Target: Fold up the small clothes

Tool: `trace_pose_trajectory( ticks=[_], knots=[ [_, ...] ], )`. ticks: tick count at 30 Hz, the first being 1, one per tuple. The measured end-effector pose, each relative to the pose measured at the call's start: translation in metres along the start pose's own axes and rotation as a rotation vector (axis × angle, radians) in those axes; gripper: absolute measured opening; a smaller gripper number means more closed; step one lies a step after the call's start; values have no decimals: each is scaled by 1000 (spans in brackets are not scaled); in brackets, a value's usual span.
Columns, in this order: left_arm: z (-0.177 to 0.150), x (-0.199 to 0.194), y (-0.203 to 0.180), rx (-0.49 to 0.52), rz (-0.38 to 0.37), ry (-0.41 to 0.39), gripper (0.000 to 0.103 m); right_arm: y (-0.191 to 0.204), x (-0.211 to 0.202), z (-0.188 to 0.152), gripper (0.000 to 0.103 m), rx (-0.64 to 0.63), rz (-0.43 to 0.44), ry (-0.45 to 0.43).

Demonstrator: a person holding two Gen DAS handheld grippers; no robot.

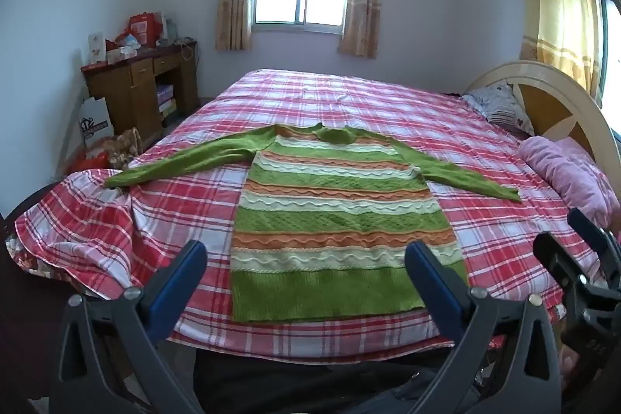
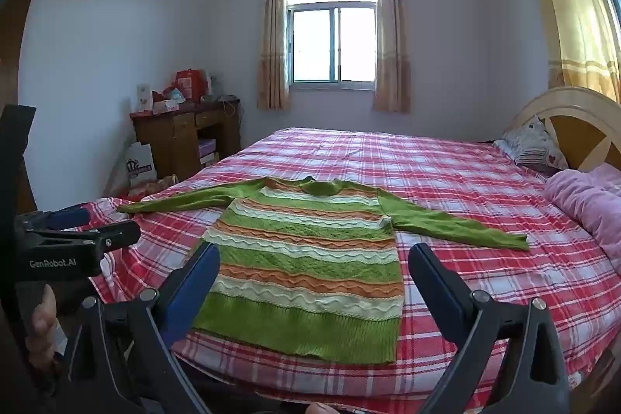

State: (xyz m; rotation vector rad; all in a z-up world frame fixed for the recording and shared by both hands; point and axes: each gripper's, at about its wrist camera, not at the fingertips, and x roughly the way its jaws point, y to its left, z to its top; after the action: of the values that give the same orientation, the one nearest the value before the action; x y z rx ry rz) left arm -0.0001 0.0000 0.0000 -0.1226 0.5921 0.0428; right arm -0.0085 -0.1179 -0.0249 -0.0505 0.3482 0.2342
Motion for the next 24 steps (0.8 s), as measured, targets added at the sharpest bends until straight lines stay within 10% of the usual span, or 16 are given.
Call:
trace_pose_trajectory(
  ticks=[24],
  knots=[
    [-7,14,14,-14,3,36,103,1,16,-7,98,19,4,37]
  ],
)
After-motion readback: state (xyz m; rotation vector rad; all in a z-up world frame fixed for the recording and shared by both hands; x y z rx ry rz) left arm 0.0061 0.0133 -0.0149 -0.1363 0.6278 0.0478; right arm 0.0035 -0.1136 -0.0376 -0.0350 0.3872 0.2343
